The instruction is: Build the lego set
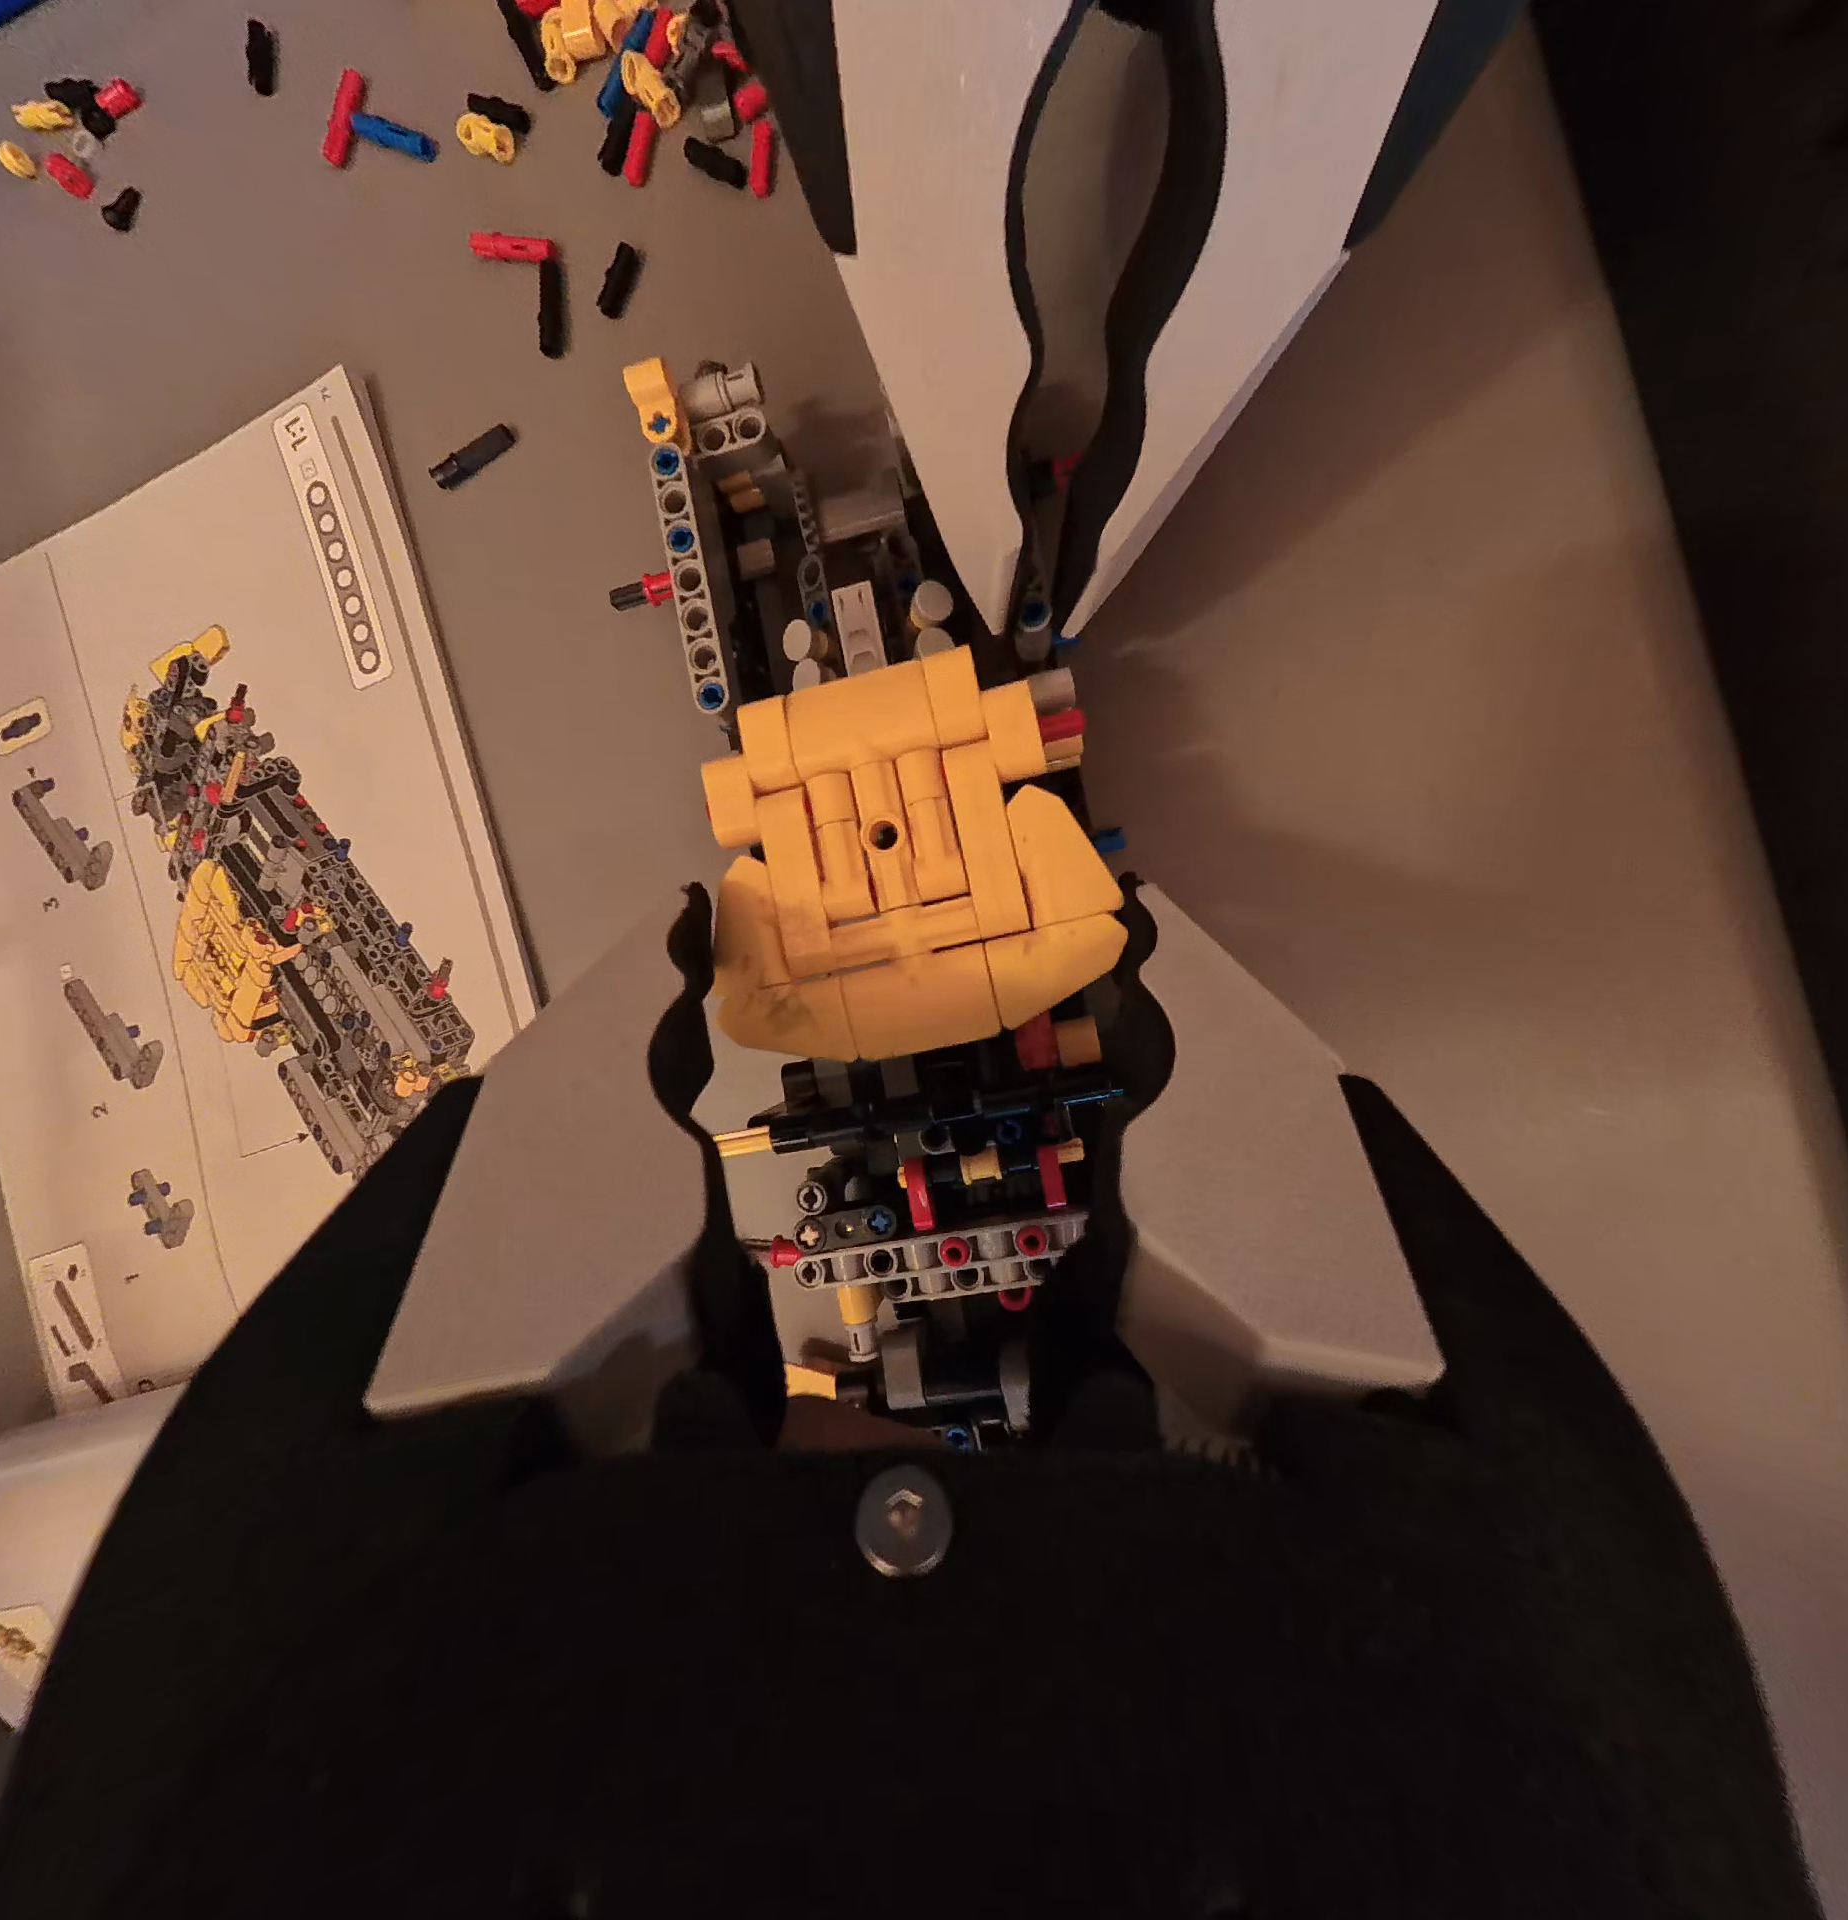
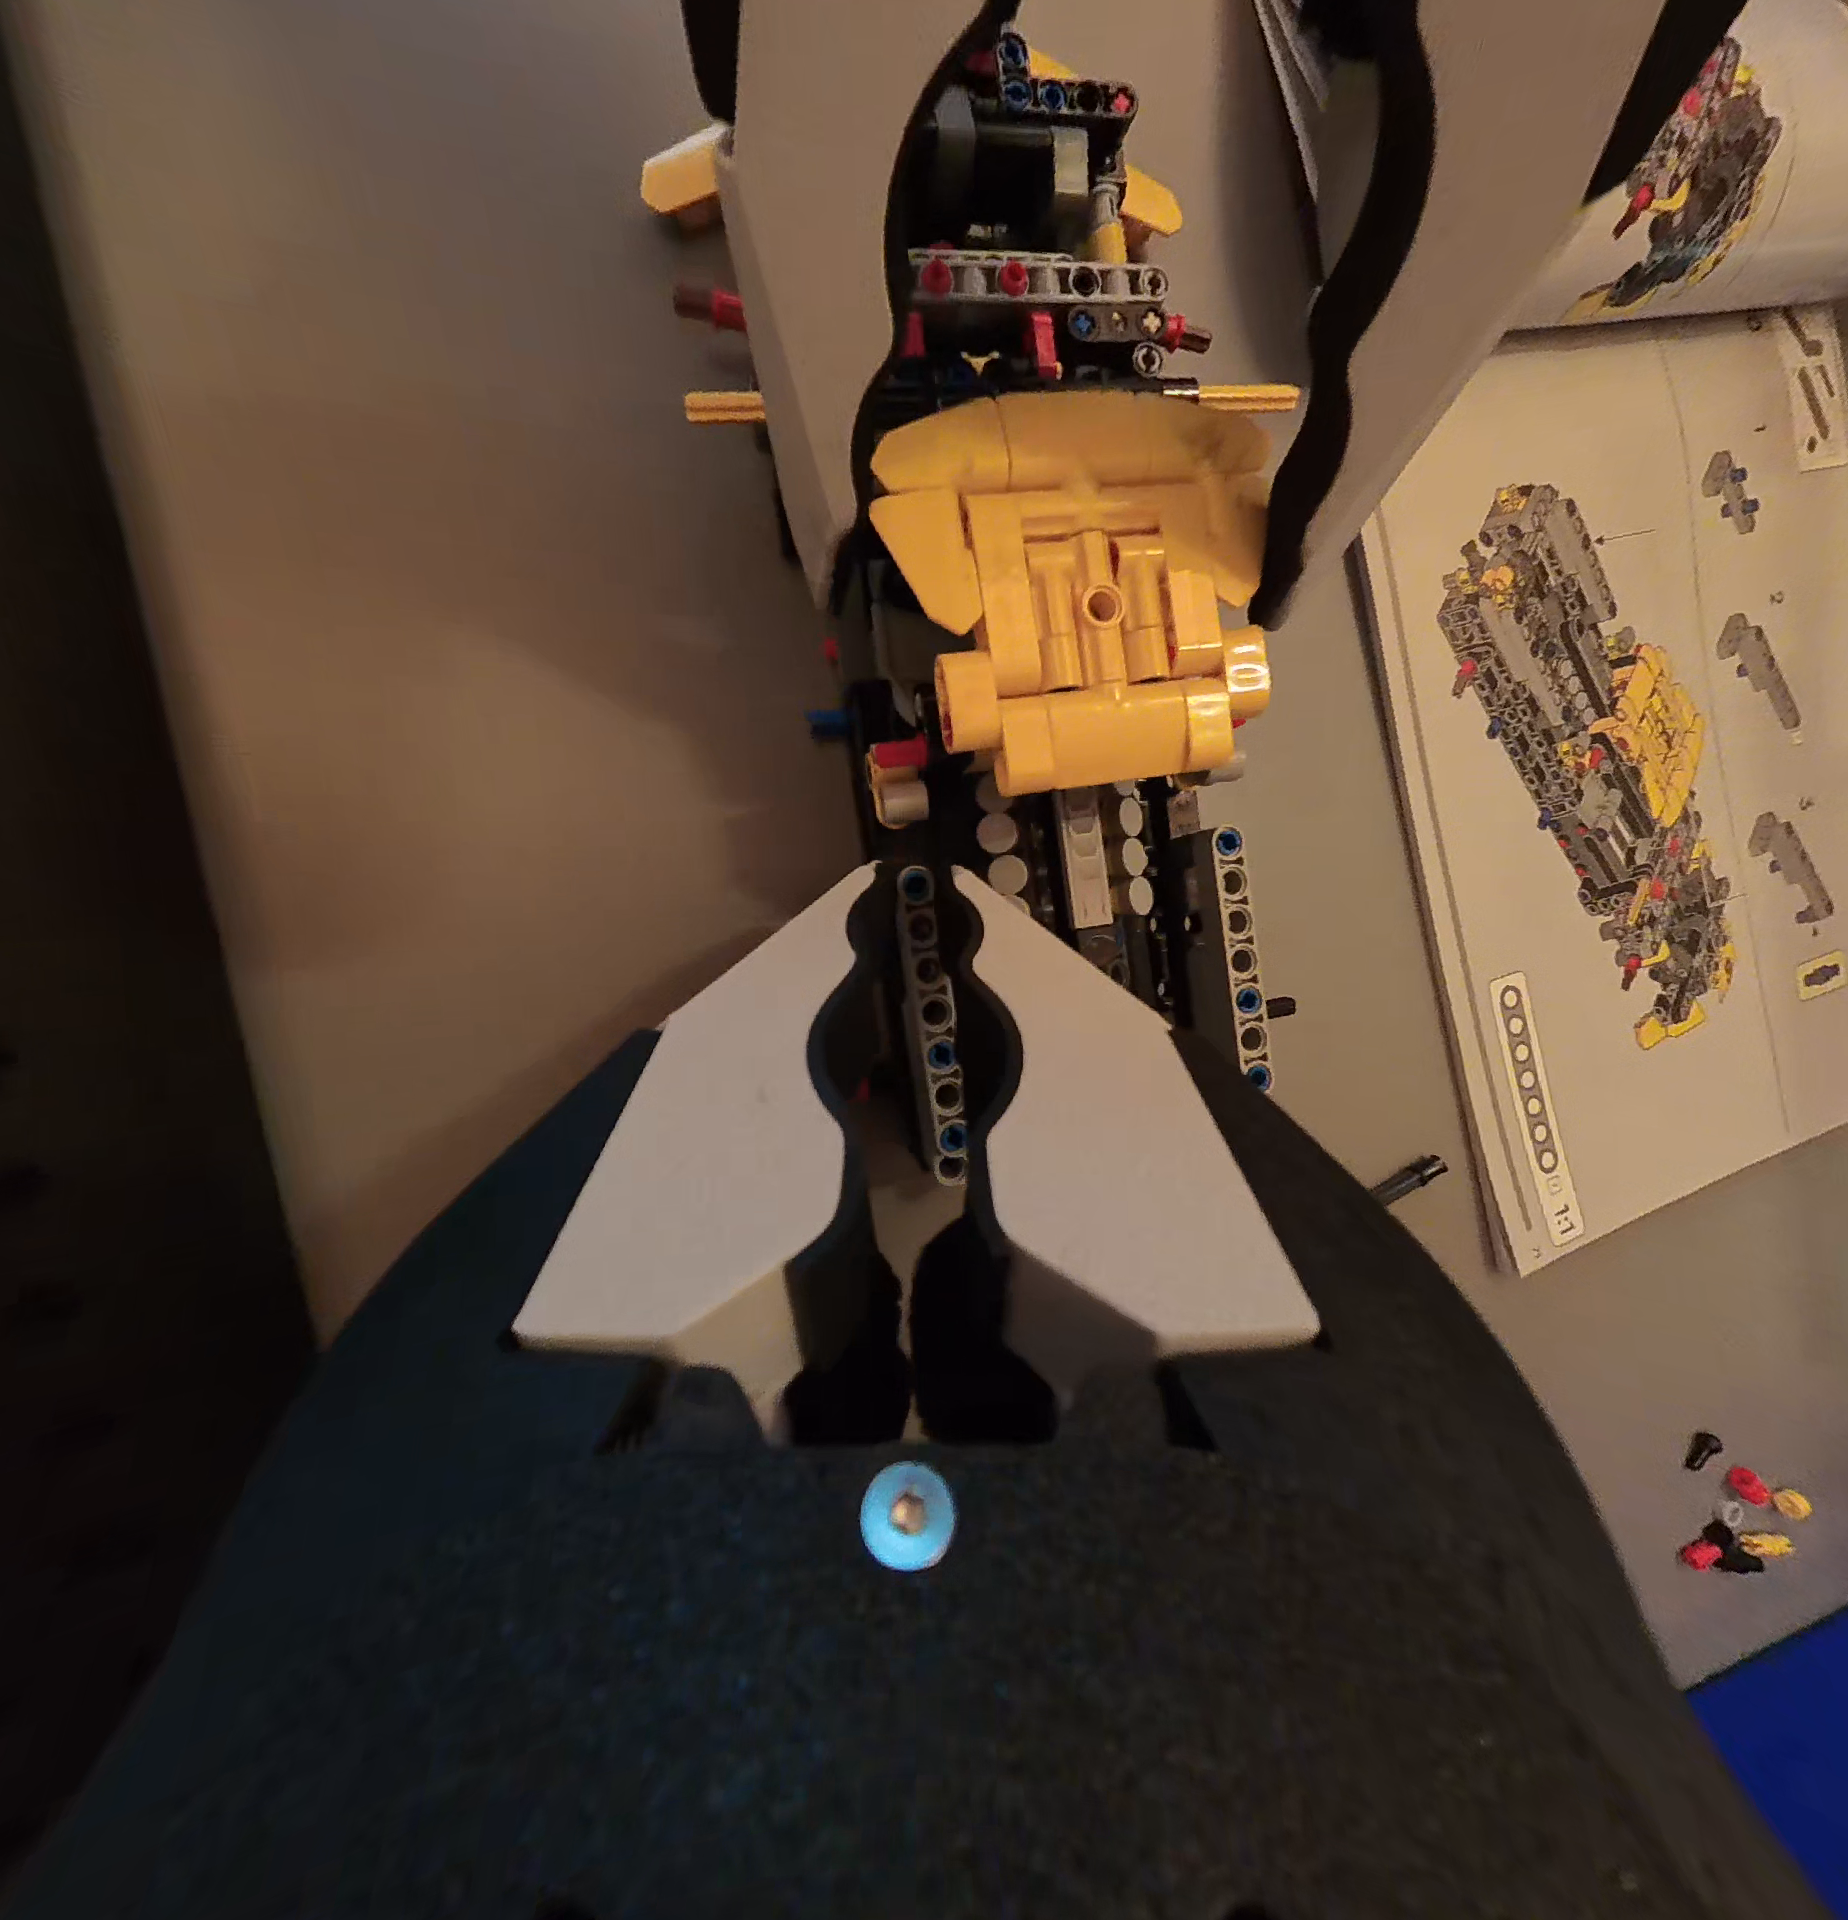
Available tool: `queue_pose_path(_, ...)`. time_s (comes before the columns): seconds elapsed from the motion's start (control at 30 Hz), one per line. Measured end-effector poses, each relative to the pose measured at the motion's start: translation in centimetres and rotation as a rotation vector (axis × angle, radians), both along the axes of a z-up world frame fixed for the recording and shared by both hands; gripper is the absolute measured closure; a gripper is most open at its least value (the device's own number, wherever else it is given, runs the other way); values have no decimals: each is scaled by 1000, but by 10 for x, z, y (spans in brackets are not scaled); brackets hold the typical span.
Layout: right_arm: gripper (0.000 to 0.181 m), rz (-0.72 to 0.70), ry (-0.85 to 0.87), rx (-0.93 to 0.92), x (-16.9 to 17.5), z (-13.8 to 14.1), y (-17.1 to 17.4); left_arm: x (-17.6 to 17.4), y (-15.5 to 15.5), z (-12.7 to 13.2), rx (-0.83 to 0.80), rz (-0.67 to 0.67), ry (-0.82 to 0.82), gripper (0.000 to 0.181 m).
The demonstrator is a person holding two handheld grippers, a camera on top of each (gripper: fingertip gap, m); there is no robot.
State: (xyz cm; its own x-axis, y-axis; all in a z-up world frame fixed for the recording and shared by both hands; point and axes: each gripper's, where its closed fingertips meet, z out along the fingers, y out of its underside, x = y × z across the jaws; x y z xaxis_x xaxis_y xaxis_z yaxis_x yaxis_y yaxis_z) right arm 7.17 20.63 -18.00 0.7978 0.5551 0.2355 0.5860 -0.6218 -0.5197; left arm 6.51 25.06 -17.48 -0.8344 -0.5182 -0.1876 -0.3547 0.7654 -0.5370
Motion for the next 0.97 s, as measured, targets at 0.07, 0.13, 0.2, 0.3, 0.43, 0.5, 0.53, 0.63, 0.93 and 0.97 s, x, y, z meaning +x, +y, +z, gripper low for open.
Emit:
queue_pose_path(0.07,175,-11,24,-3,1,1,1,0,0,0,3,9,1,103)
queue_pose_path(0.13,174,-33,38,10,3,3,2,2,1,2,-2,25,-11,103)
queue_pose_path(0.2,165,-90,31,89,14,16,1,2,-1,10,-47,36,-35,103)
queue_pose_path(0.3,159,-229,120,220,37,40,-9,-1,-3,38,-167,102,-107,103)
queue_pose_path(0.43,147,-537,353,374,73,49,-22,-20,-4,93,-477,369,-271,104)
queue_pose_path(0.5,147,-630,436,452,81,49,-26,-33,7,97,-589,543,-328,104)
queue_pose_path(0.53,146,-654,448,505,83,49,-27,-37,19,93,-604,644,-369,104)
queue_pose_path(0.63,138,-783,409,596,98,41,-28,-48,61,75,-589,903,-482,108)
queue_pose_path(0.93,153,-835,445,596,102,31,-36,-59,105,73,-717,1111,-654,126)
queue_pose_path(0.97,153,-831,456,598,101,32,-36,-60,104,78,-713,1100,-685,128)
